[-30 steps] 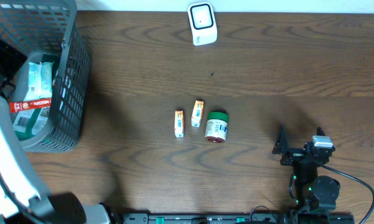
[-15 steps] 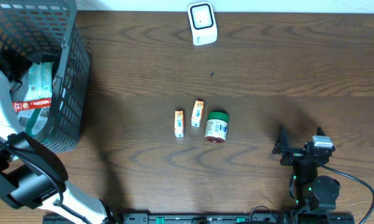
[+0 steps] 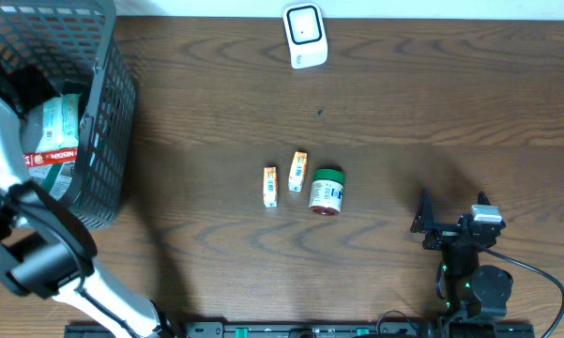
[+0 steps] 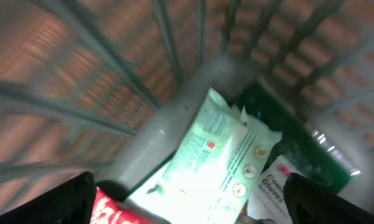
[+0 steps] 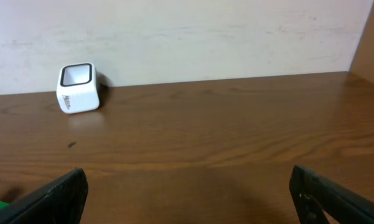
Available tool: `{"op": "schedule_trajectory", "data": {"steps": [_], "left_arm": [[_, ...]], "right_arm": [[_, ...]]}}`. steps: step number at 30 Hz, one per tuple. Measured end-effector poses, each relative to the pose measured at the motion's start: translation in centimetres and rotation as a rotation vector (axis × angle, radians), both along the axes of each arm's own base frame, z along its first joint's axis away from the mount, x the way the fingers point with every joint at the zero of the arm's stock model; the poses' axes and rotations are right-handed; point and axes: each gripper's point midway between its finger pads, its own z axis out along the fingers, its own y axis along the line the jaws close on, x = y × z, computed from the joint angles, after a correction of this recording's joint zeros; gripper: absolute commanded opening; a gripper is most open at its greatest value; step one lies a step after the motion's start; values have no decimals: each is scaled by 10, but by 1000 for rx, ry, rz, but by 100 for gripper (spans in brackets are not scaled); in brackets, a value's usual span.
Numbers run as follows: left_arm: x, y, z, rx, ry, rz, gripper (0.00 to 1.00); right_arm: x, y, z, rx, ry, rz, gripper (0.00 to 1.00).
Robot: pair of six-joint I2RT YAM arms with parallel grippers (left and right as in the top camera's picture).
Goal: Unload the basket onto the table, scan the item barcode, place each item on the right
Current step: 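Grasp the pale green wipes pack in the basket with the left gripper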
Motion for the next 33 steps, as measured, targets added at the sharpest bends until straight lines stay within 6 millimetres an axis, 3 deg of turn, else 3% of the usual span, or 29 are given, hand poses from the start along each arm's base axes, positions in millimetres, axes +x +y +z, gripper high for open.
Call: {"op": "schedule_trajectory", "data": {"steps": [6,14,17,22,27,30,33], "left_arm": [[8,-10,-61,-79,81,-100,98],[7,-15,-106,-125,145,-141,98],[9,-14,-106,-120,140,-151,99],[12,-14,-106,-117,129,-158,80],[16,-11,-103,-103,116,-164,50],[16,-11,-101,-101,110,-159,45],[17,-11,-98,-99,104,-156,30]], "right_arm": [[0,0,0,0,0,0,99],[0,0,0,0,0,0,99],[0,0,0,0,0,0,99],[0,0,0,0,0,0,99],[0,0,0,0,0,0,99],[0,0,0,0,0,0,99],[0,0,0,0,0,0,99]]}}
